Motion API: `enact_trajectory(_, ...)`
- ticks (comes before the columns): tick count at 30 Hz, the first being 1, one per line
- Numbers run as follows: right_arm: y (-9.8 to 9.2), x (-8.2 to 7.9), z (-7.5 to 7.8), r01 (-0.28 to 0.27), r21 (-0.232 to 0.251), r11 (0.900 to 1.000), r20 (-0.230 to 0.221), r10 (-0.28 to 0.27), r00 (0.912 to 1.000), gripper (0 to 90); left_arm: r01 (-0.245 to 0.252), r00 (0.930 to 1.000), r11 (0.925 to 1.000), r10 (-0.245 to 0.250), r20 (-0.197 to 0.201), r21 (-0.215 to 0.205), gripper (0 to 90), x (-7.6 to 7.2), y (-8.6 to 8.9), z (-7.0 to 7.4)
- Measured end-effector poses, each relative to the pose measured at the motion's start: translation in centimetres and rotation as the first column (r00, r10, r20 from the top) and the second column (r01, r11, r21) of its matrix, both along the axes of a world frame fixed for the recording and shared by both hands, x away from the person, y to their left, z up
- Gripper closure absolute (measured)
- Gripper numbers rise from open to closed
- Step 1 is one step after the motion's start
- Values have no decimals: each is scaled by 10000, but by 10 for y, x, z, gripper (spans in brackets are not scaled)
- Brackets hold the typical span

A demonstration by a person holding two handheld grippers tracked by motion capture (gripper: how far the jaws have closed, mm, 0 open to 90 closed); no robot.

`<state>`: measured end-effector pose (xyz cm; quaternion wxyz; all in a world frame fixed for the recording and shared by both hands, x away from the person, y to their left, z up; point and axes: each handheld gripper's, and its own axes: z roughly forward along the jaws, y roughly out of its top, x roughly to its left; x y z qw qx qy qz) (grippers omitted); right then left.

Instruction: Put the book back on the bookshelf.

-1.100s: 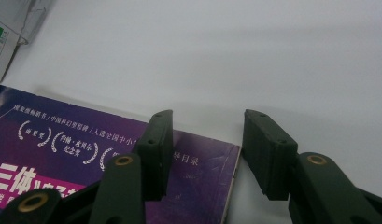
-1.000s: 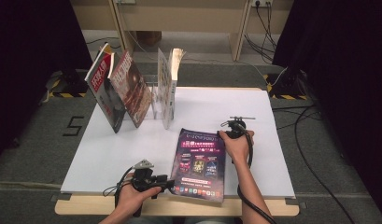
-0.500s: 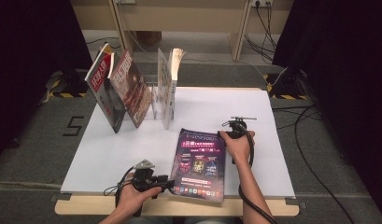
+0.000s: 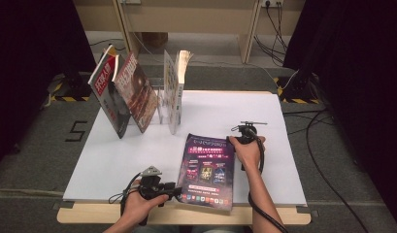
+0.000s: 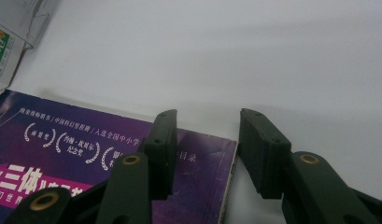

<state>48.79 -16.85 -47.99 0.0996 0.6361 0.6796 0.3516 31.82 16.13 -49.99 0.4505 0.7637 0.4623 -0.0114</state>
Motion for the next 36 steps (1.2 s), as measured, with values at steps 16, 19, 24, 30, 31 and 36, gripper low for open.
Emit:
enact_trajectory(16,0,0,0,-151,158,9998,-95,152,9998,575,63,9996,9979,-80,260,639,665,0,-4,2)
enact_trajectory(19,-2,0,0,-118,341,9993,-151,123,9998,579,52,9997,9980,-68,255,631,676,0,-4,2)
enact_trajectory(24,-3,1,1,13,530,9986,-326,4,9995,581,7,9998,9976,-22,218,698,688,0,-5,3)
enact_trajectory(30,-5,0,0,144,809,9966,-394,-113,9992,588,-82,9996,9972,61,285,745,698,-2,-6,3)
enact_trajectory(31,-5,0,0,149,814,9966,-417,-115,9991,588,-89,9995,9971,67,299,751,698,-2,-6,3)
enact_trajectory(36,-4,-1,1,244,868,9959,-571,-195,9982,588,-101,9995,9971,76,320,758,699,-2,-7,3)
